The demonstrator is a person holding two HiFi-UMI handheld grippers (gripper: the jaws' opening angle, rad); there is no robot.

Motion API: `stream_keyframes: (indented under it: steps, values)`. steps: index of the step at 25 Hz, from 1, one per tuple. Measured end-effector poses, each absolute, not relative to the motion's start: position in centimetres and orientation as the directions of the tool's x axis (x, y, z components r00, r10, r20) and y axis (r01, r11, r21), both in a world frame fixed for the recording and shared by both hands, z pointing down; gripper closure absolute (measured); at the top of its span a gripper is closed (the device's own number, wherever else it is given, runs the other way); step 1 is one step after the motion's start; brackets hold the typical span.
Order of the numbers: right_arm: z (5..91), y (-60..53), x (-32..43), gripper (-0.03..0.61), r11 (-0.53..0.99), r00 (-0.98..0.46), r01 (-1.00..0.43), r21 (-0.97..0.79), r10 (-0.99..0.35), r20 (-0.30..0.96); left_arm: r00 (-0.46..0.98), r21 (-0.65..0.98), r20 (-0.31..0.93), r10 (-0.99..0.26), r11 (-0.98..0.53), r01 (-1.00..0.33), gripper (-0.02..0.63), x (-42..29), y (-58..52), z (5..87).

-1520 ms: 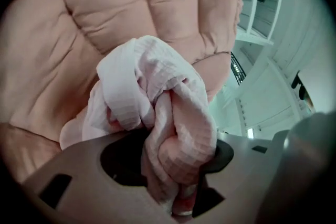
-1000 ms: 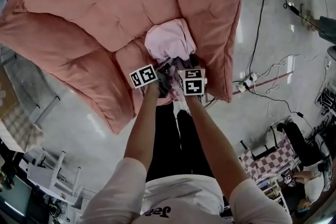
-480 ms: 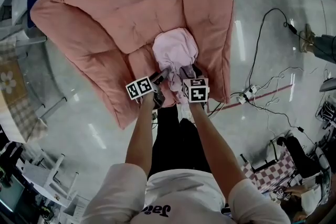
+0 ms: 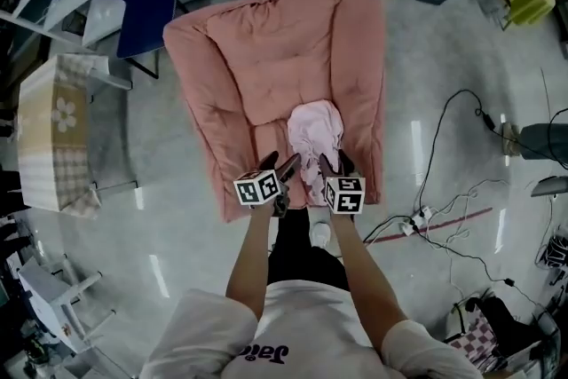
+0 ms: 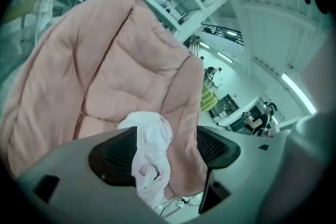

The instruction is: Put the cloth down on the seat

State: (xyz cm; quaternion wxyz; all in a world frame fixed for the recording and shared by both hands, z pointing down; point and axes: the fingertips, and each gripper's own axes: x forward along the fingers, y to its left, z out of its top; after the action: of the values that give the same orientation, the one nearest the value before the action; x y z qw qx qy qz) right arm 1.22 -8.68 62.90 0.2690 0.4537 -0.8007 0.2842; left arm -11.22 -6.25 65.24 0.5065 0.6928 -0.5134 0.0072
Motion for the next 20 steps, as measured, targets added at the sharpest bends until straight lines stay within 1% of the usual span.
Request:
stream_keyframes:
  steps: [2,5,9,11,16,20]
  values:
    - [59.1,-9.2,1.0,0.368,0.442,-0.475,-0.870,-0.221,-0.626,0.619,0.436,0.660,0.476,-0.763,-0.018,-0.751,0.261,-11.2,-6.9,61.0]
    - [54.5,-8.6,1.1,0.376,0.476,-0.513,-0.851,-0.222,-0.662,0.546,0.390,0.596,0.438,-0.810,-0.062,-0.800,0.262,-10.6,-6.1,56.0]
    - [48.9,-7.5,1.1,0.382,0.520,-0.548,-0.830,-0.202,-0.693,0.469,0.326,0.530,0.380,-0.866,-0.085,-0.844,0.262,-10.7,-4.7,49.4]
    - [46.6,-6.5,1.2,0.395,0.537,-0.567,-0.819,-0.202,-0.701,0.433,0.282,0.480,0.373,-0.884,-0.076,-0.874,0.266,-10.7,-3.4,47.1]
    - [41.6,-4.2,-0.4,0.400,0.593,-0.626,-0.778,-0.209,-0.697,0.350,0.198,0.381,0.350,-0.916,-0.053,-0.923,0.303,-11.5,-1.1,42.9]
    - [38.1,-2.5,-0.7,0.419,0.641,-0.652,-0.754,-0.146,-0.700,0.292,0.163,0.319,0.286,-0.944,-0.067,-0.945,0.346,-11.4,0.5,39.2]
